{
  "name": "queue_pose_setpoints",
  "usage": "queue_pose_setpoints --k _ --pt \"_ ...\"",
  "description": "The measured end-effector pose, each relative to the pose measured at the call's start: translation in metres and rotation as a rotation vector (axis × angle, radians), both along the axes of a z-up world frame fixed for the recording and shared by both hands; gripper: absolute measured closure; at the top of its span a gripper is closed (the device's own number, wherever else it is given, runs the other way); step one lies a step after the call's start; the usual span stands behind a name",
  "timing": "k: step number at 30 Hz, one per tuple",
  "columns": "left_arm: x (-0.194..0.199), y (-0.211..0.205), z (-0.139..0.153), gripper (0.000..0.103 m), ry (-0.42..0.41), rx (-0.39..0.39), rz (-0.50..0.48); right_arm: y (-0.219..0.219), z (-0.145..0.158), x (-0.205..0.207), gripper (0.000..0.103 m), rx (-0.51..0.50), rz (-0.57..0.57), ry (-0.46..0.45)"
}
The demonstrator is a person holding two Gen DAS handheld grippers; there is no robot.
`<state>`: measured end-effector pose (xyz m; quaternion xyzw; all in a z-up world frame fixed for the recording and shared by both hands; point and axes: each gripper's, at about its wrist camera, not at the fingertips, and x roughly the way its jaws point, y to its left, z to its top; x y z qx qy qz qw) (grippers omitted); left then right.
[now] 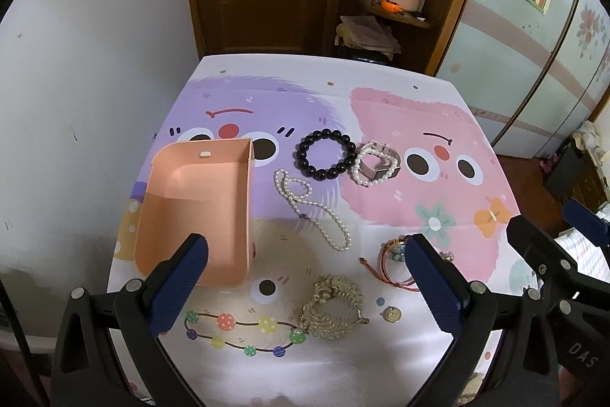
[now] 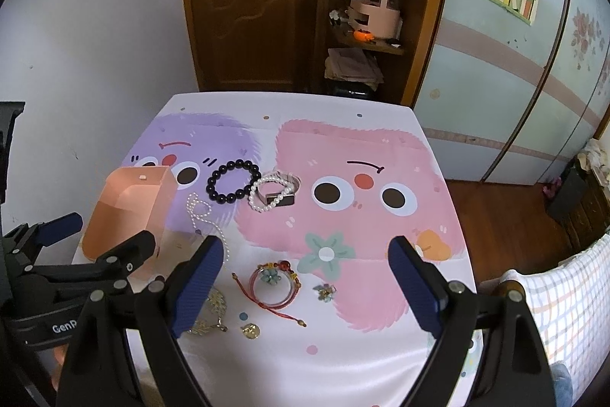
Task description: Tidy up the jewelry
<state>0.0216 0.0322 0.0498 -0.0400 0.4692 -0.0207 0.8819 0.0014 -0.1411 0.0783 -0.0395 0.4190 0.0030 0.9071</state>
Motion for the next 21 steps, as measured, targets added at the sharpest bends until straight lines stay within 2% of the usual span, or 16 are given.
queue_pose_setpoints --k 6,10,15,17,21 --pt "0.002 0.001 0.001 0.001 0.022 -0.052 -0.018 0.0 0.005 0.001 0.014 0.001 0.005 -0.007" --pt "0.006 0.002 -0.006 0.001 0.036 -0.043 -0.02 -0.007 0.004 0.004 0.014 0.017 0.0 0.011" --pt "0.014 0.006 -0.025 0.001 0.084 -0.018 -0.034 -0.031 -0.011 0.02 0.014 0.076 -0.044 0.098" --pt "0.017 0.009 -0.035 0.001 0.121 -0.032 -0.043 -0.043 -0.02 0.025 0.014 0.092 -0.068 0.133" --pt "0.015 0.017 -0.045 0.005 0.142 -0.035 -0.046 -0.061 -0.039 0.032 0.022 0.121 -0.099 0.194"
